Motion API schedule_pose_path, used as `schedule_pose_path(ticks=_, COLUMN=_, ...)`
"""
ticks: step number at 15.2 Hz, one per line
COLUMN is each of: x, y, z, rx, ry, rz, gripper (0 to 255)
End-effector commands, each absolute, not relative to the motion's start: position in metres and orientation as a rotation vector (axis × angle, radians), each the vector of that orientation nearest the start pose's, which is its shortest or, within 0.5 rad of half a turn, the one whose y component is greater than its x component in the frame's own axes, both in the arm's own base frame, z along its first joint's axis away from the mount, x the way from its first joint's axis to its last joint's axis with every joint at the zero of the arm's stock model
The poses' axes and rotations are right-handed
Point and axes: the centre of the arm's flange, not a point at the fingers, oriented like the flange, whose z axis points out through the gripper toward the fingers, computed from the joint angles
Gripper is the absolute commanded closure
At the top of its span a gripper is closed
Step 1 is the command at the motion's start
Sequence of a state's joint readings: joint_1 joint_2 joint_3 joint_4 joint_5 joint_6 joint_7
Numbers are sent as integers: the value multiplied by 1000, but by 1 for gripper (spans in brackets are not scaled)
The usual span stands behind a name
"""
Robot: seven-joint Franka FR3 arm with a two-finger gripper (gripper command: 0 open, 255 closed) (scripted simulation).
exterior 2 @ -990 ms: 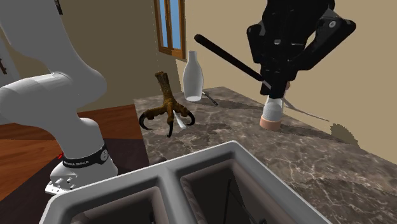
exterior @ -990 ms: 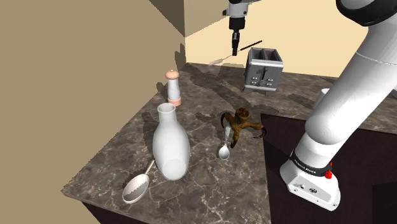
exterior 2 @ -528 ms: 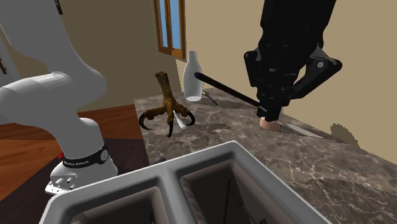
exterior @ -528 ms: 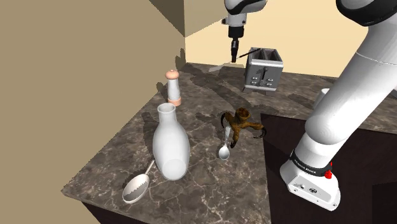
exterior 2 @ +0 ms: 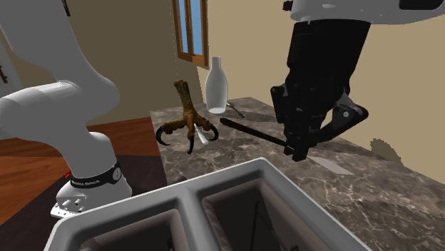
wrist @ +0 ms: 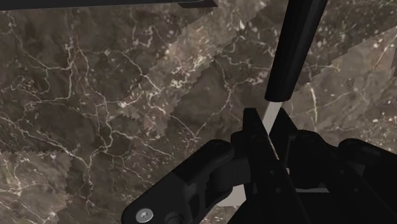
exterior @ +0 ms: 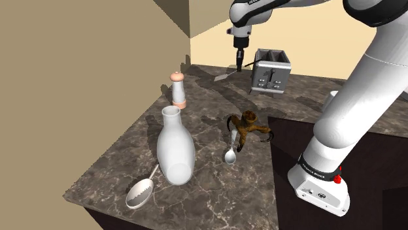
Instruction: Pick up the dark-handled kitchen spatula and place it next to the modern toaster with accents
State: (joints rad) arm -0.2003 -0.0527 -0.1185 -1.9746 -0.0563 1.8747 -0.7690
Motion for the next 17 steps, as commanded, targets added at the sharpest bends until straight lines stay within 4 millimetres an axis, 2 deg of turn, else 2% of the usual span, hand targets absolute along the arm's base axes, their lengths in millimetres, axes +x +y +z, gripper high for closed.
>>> schedule_pose_path(ticks=1, x=509, y=-174, z=477, rx=-3070, ry=-733, rz=102, gripper=255)
schedule_pose_path(ticks=17, x=509, y=-174, z=392, rx=-3070, ry=-733, rz=102, gripper=255)
